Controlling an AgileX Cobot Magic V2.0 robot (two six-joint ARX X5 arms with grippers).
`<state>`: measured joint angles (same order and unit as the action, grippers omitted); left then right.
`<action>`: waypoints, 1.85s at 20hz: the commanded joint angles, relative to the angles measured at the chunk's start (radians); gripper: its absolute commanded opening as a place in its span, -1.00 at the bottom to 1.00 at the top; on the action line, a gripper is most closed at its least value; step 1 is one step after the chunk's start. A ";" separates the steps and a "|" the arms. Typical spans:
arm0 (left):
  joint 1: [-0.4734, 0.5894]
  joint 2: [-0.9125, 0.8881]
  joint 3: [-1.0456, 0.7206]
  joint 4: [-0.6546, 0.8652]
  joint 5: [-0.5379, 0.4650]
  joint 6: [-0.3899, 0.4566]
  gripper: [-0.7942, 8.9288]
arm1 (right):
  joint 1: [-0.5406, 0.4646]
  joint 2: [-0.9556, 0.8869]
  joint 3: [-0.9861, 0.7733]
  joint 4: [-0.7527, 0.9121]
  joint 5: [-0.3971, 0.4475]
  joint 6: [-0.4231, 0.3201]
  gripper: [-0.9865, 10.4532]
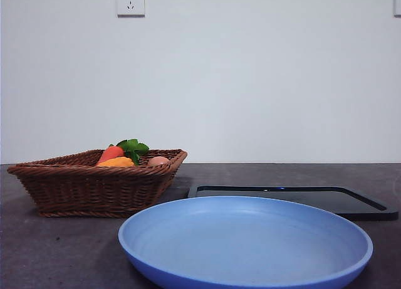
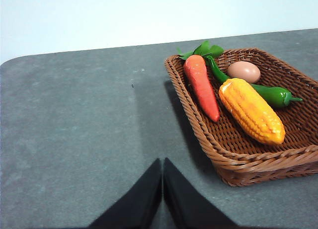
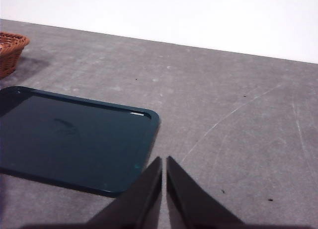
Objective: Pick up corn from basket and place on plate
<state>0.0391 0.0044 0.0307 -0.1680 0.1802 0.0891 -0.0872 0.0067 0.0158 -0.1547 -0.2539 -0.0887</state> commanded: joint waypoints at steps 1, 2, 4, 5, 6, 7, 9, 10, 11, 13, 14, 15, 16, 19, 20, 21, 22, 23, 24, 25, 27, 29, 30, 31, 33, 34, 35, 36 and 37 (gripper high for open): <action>0.003 -0.002 -0.028 0.011 0.000 -0.051 -0.82 | -0.002 -0.003 -0.006 -0.002 0.001 0.011 -0.82; 0.003 -0.002 -0.028 0.011 0.000 -0.088 -0.82 | -0.002 -0.003 -0.006 -0.002 0.000 0.011 -0.82; 0.003 -0.002 -0.028 0.010 0.000 -0.171 -0.82 | -0.002 -0.003 -0.006 -0.002 -0.005 0.012 -0.82; 0.003 -0.002 -0.028 0.011 0.000 -0.214 -0.82 | -0.002 -0.003 -0.006 -0.002 -0.009 0.013 -0.82; 0.003 -0.002 -0.028 0.011 0.000 -0.262 -0.82 | -0.002 -0.003 -0.006 -0.001 -0.011 0.035 -0.82; 0.003 -0.002 -0.028 0.011 0.000 -0.299 -0.82 | -0.002 -0.003 -0.006 -0.001 -0.011 0.055 -0.82; 0.003 -0.002 -0.028 0.011 0.000 -0.367 -0.82 | -0.002 -0.003 -0.006 -0.002 -0.010 0.154 -0.82; 0.003 -0.002 -0.027 0.011 0.000 -0.385 -0.82 | -0.002 -0.003 -0.005 0.000 -0.010 0.185 -0.82; 0.003 -0.002 -0.027 0.011 0.000 -0.404 -0.82 | -0.002 -0.003 -0.003 0.000 -0.010 0.217 -0.82; 0.003 -0.002 -0.027 0.012 0.000 -0.434 -0.82 | -0.002 -0.003 -0.003 -0.001 -0.011 0.273 -0.82; 0.003 -0.002 -0.026 0.012 0.000 -0.451 -0.82 | -0.002 -0.003 -0.003 -0.004 -0.011 0.299 -0.82; 0.003 -0.002 -0.026 0.015 0.000 -0.469 -0.82 | -0.002 -0.003 -0.003 -0.008 -0.012 0.323 -0.82; 0.003 -0.002 -0.026 0.019 0.000 -0.484 -0.82 | -0.002 -0.003 -0.003 -0.008 -0.021 0.343 -0.82; 0.003 -0.002 -0.025 0.034 0.031 -0.541 -0.82 | -0.002 -0.003 -0.003 -0.004 -0.061 0.370 -0.82; 0.003 -0.002 -0.023 0.034 0.044 -0.562 -0.82 | -0.001 -0.003 -0.002 -0.005 -0.072 0.388 -0.82; 0.003 -0.002 -0.020 0.032 0.058 -0.583 -0.82 | -0.001 -0.003 -0.002 -0.005 -0.080 0.414 -0.82; 0.003 -0.002 -0.016 0.029 0.074 -0.601 -0.82 | -0.001 -0.003 0.000 -0.005 -0.087 0.436 -0.82; 0.003 -0.001 -0.008 0.022 0.092 -0.618 -0.82 | -0.001 -0.003 0.003 -0.009 -0.087 0.463 -0.82; 0.003 0.000 0.002 0.010 0.109 -0.634 -0.82 | -0.001 -0.002 0.011 -0.018 -0.086 0.481 -0.82; 0.003 0.001 0.012 -0.001 0.121 -0.639 -0.82 | -0.001 -0.002 0.018 -0.026 -0.087 0.489 -0.82; 0.003 0.002 0.042 -0.035 0.142 -0.640 -0.82 | -0.001 -0.002 0.043 -0.048 -0.089 0.497 -0.82; 0.003 0.004 0.077 -0.077 0.146 -0.640 -0.82 | -0.001 -0.002 0.077 -0.077 -0.088 0.496 -0.82; 0.003 0.007 0.096 -0.098 0.149 -0.639 -0.82 | -0.001 0.001 0.101 -0.097 -0.088 0.496 -0.82; 0.003 0.009 0.113 -0.113 0.155 -0.639 -0.82 | -0.001 0.005 0.117 -0.109 -0.088 0.495 -0.82; 0.003 0.024 0.152 -0.147 0.180 -0.639 -0.82 | -0.001 0.026 0.169 -0.144 -0.093 0.483 -0.82; 0.003 0.033 0.169 -0.163 0.192 -0.634 -0.82 | -0.001 0.038 0.188 -0.154 -0.098 0.473 -0.82; 0.003 0.045 0.188 -0.181 0.211 -0.626 -0.82 | 0.000 0.054 0.213 -0.168 -0.101 0.471 -0.82; 0.003 0.061 0.208 -0.201 0.224 -0.620 -0.82 | 0.000 0.072 0.241 -0.182 -0.111 0.471 -0.82; 0.003 0.076 0.225 -0.219 0.234 -0.613 -0.82 | 0.000 0.090 0.265 -0.195 -0.116 0.469 -0.82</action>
<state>0.0391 0.0696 0.2356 -0.3798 0.4026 -0.5404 -0.0868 0.0811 0.2554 -0.3447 -0.3645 0.3897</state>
